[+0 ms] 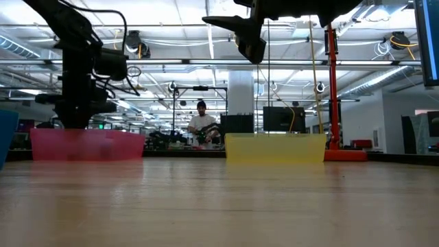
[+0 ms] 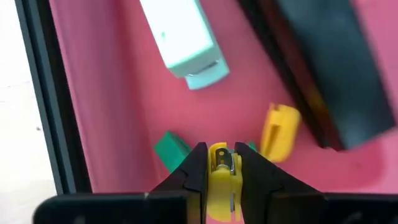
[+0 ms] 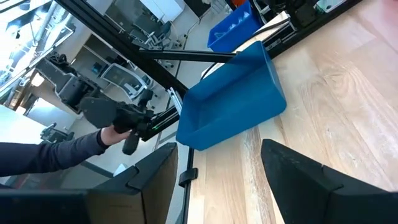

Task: Pick and place Stapler, Stapler remover, tape
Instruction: Put the yellow stapler into the red bin, then put the light violet staple remover into the blue bin

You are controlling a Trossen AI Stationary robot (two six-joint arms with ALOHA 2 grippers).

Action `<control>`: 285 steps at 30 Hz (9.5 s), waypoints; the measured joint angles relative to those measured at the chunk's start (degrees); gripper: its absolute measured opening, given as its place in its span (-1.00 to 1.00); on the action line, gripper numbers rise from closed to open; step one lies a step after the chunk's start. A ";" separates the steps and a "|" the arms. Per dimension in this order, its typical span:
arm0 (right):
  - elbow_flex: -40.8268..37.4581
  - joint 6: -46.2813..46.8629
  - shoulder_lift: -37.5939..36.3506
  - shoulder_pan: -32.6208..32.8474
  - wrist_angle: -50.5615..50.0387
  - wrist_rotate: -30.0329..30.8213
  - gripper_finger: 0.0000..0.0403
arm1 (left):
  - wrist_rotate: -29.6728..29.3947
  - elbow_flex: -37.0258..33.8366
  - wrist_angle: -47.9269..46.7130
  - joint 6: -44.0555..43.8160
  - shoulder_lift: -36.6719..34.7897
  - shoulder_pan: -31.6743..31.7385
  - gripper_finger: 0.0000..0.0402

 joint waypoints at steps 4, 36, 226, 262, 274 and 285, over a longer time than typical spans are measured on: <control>-0.02 -0.11 0.00 0.00 0.36 0.05 0.11 | 0.10 0.00 0.95 3.28 2.68 2.24 -0.74; -0.02 -0.27 0.00 0.00 1.58 2.45 0.12 | 3.12 0.00 3.28 6.37 7.82 4.69 -0.01; -11.85 84.28 -15.50 46.60 -69.98 2.61 -0.98 | 14.43 -0.02 31.28 10.57 -25.56 -21.56 0.14; -11.82 84.65 -21.60 46.56 -71.70 3.01 -1.00 | 14.43 -0.02 31.35 10.72 -25.56 -21.55 0.14; -11.83 84.85 -29.45 46.56 -72.20 15.03 -1.00 | 14.43 -0.02 31.35 10.66 -25.56 -21.56 0.14; -11.82 81.39 -33.12 45.86 -69.51 33.82 -1.00 | 14.53 -0.01 31.35 9.96 -25.56 -21.56 0.14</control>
